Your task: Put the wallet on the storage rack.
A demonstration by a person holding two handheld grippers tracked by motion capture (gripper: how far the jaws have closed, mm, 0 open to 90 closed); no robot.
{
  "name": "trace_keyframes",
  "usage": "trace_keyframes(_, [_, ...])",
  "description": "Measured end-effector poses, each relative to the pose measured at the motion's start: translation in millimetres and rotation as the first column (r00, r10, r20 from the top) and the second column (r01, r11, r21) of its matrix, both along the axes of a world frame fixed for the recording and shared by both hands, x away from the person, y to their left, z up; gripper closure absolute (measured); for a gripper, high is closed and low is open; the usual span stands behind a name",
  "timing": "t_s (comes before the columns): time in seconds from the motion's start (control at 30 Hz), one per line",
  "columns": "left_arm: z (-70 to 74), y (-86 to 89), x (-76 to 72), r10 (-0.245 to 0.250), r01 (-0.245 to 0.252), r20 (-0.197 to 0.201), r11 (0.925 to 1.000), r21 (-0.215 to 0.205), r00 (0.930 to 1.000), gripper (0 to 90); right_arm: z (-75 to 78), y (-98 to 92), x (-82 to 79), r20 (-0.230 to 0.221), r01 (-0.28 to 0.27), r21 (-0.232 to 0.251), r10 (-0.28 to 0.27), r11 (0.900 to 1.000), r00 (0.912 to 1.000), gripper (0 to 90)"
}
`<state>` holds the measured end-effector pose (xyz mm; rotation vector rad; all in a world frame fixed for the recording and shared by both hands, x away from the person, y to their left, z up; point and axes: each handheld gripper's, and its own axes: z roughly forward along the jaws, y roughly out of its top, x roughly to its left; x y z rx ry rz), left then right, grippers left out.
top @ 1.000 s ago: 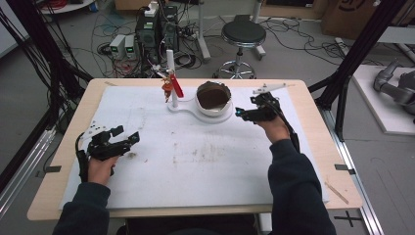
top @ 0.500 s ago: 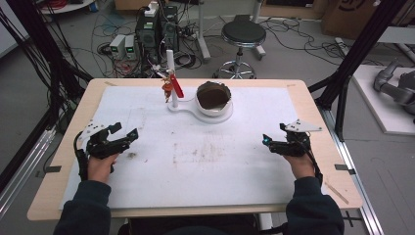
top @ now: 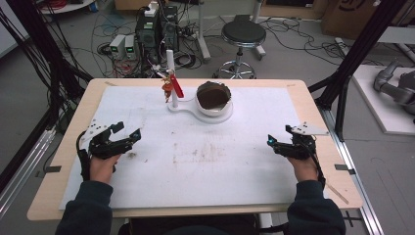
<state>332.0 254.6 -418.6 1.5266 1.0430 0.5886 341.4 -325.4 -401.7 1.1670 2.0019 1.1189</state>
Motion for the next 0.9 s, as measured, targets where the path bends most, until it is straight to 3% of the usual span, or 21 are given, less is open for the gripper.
trace_keyframes(0.33, [-1.3,-6.4,-1.9,-0.031,0.031,0.004,0.9995,0.012,0.9995,19.8,0.3,5.6,-2.3,-0.007,-0.012,-0.013,0.012,1.0,0.9999,20.4])
trace_keyframes(0.47, [-2.9,-6.0,0.4,-0.03,0.03,-0.004,0.9995,0.011,0.9995,19.8,-1.4,5.2,-2.0,-0.004,-0.024,-0.039,0.024,0.999,0.9997,20.5])
trace_keyframes(0.73, [-4.1,-6.7,1.8,-0.023,0.023,-0.01,0.9997,0.012,0.9997,19.8,-3.4,-1.6,-2.5,-0.015,-0.006,-0.022,0.006,1.0,0.9999,20.5])
trace_keyframes(0.9, [-4.0,-8.4,1.1,-0.033,0.034,-0.011,0.9989,0.033,0.9994,19.8,-2.3,-3.5,-1.9,-0.009,0.002,-0.013,-0.002,1.0,1.0,20.5])
